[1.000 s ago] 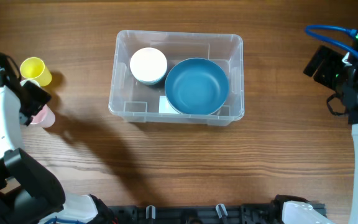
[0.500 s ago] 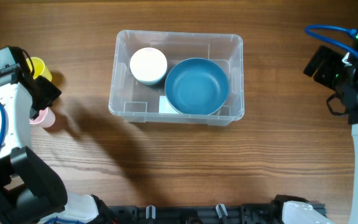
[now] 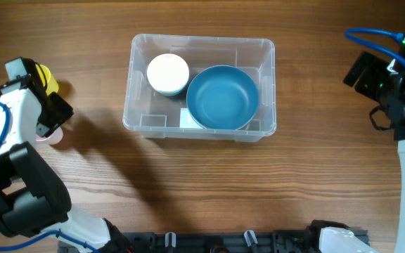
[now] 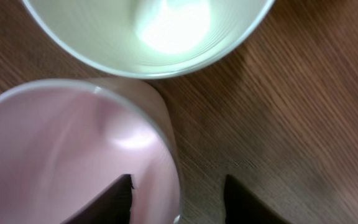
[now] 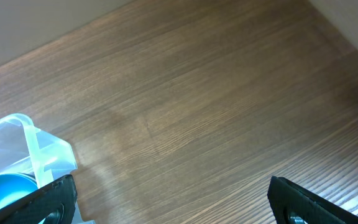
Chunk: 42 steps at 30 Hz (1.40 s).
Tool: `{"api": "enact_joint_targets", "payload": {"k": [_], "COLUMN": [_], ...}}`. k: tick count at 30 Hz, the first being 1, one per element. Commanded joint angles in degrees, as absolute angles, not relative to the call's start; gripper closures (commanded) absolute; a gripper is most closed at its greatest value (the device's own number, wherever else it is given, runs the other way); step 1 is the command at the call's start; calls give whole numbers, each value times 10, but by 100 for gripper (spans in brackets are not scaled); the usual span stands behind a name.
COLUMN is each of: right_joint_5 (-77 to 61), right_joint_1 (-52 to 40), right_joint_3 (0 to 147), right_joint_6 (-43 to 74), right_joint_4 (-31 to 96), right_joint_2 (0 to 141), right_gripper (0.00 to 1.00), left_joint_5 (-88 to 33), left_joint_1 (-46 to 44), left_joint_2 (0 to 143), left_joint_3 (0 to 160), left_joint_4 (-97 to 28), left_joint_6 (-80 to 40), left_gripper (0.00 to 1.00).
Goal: Pack container
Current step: 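Grasp the pink cup with the left gripper, then carry the pink cup into the box beside the bowls and release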
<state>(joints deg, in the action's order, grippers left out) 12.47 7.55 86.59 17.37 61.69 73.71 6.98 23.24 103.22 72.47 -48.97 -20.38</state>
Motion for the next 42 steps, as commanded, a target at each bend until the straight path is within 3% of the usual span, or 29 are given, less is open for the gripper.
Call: {"api": "enact_joint_targets", "payload": {"k": [1,5,18,22,34,42], "right_joint_5": [124,124,124,124,124,124], "right_joint_1": [77,77,77,77,77,77], "right_joint_3": [866,866,866,866,866,866], "right_joint_6": [182,182,182,182,182,182], "right_joint_4": [615,615,615,615,615,615], "right_joint_2": [737,737,737,737,737,737], "right_gripper": [0,0,0,0,0,0], "left_joint_5": [76,75,-111,-115,-103,13], "left_joint_1": [231,231,224,198,-8,-211], "left_joint_2": [1032,1032,988,948,801,805], "left_joint_3": [722,722,761,792,814,813], "left_joint_4": [-484,-484,-493,-523,-537,-536], "left_joint_6": [-197,-198,-199,-197,-197,-198], "left_gripper": [76,96,96,96,96,96]}}
